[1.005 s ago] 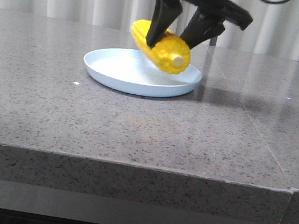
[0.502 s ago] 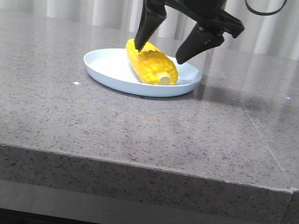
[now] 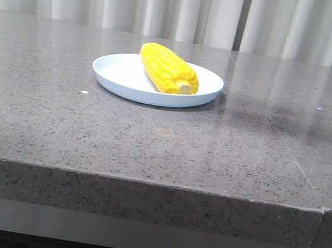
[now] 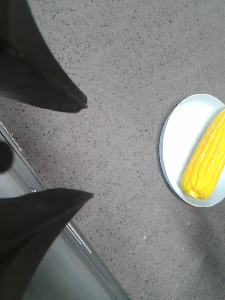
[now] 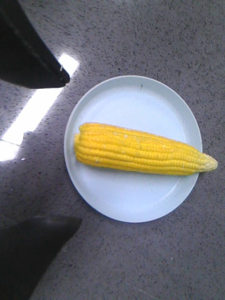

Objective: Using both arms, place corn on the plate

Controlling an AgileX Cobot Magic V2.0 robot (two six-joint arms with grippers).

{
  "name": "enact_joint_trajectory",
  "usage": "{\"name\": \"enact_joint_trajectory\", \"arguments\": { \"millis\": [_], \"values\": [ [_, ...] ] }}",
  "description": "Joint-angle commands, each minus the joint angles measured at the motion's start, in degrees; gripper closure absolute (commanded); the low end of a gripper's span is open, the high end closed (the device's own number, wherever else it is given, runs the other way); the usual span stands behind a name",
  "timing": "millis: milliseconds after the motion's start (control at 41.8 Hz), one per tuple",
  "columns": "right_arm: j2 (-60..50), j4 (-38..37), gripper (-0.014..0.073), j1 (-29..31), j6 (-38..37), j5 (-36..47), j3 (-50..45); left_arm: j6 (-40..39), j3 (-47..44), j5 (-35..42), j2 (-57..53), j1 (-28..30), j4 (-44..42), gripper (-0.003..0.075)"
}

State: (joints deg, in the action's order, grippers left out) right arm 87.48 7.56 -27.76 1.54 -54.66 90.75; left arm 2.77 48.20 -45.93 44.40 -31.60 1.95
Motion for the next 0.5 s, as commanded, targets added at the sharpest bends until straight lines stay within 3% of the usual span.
{"name": "enact_joint_trajectory", "arguments": {
  "millis": [0, 478],
  "values": [
    [-8.5, -0.6, 0.0012, 0.1, 2.1, 2.1, -3.0, -0.6, 1.4, 4.0, -0.2, -0.5, 0.5, 0.0352],
    [-38.8, -1.7, 0.0012, 0.1, 2.1, 3.4, -26.2, -0.6, 1.4, 4.0, -0.2, -0.5, 0.5, 0.0352]
  ]
}}
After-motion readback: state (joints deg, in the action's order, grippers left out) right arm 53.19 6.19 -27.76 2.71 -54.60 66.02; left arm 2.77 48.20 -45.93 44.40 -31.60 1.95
